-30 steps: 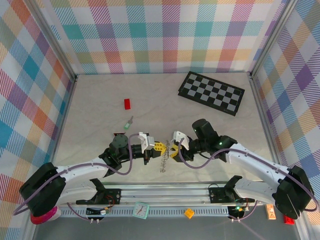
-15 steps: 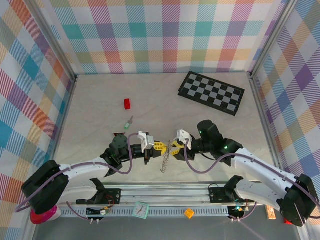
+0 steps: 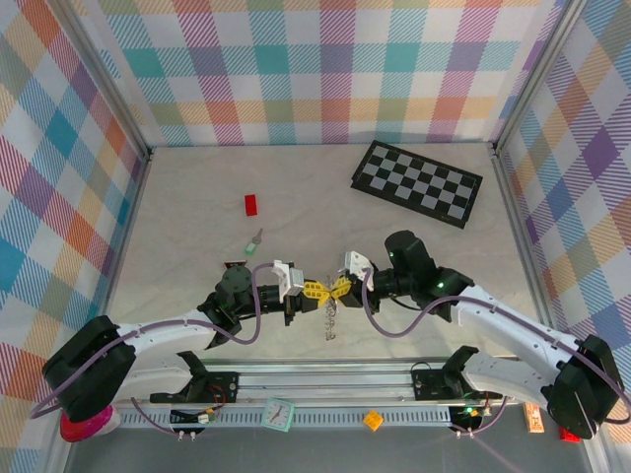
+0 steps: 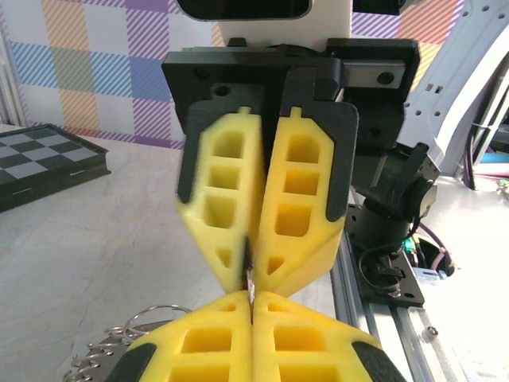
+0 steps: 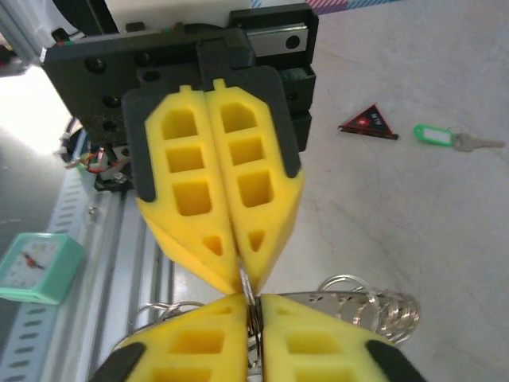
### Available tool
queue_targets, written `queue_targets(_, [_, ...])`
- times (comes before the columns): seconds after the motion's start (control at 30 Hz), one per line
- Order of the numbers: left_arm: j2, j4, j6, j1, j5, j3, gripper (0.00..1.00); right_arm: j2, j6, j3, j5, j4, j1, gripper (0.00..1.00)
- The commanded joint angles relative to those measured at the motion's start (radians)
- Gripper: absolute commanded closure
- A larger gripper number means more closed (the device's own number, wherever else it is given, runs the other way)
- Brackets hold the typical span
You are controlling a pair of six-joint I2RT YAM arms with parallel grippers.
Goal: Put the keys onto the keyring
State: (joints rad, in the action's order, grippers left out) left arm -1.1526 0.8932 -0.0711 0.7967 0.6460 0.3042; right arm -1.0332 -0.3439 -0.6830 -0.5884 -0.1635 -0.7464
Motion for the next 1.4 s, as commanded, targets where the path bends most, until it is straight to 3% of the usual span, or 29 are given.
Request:
queue_targets(0.0, [0.018, 0.042, -0.012, 0.007, 0.019, 0.010, 0.99, -0.002, -0.011, -0.039, -0.043, 0.022, -0.005, 1.00])
queue_targets(0.03, [0.021, 0.018, -0.014, 0.009, 0.004, 0.013, 0.90, 0.001, -0.021, -0.045, -0.037, 0.004, -0.005, 1.00])
queue_targets(0.13, [0.050, -0.130, -0.066, 0.008, -0.030, 0.034, 0.77, 0.005, -0.079, -0.085, 0.003, -0.095, -0.006, 1.00])
queue_targets(0.33, [0.092, -0.382, -0.151, 0.009, -0.055, 0.098, 0.76, -0.068, -0.225, -0.211, 0.104, -0.352, -0.053, 1.00])
queue_targets(0.67, [0.093, -0.449, -0.181, 0.009, -0.029, 0.134, 0.80, -0.162, -0.317, -0.322, 0.177, -0.476, -0.114, 1.00])
queue_targets(0.87, [0.086, -0.442, -0.181, 0.009, -0.019, 0.145, 0.86, -0.165, -0.297, -0.309, 0.154, -0.436, -0.131, 1.00])
queue_targets(1.03, [0.096, -0.381, -0.163, 0.009, -0.006, 0.127, 0.99, -0.117, -0.234, -0.252, 0.119, -0.339, -0.130, 1.00])
queue_targets(1.07, [0.101, -0.364, -0.160, 0.009, -0.003, 0.119, 1.00, -0.095, -0.214, -0.231, 0.123, -0.308, -0.126, 0.97])
queue_targets(1.17, [0.111, -0.315, -0.148, 0.009, 0.000, 0.093, 1.00, -0.034, -0.146, -0.159, 0.119, -0.227, -0.095, 0.73])
queue_targets(1.23, [0.112, -0.259, -0.130, 0.010, -0.001, 0.069, 1.00, -0.001, -0.103, -0.115, 0.102, -0.189, -0.069, 0.67])
queue_targets(1.37, [0.102, -0.209, -0.112, 0.009, 0.010, 0.052, 1.00, 0.030, -0.054, -0.056, 0.097, -0.144, -0.052, 0.65])
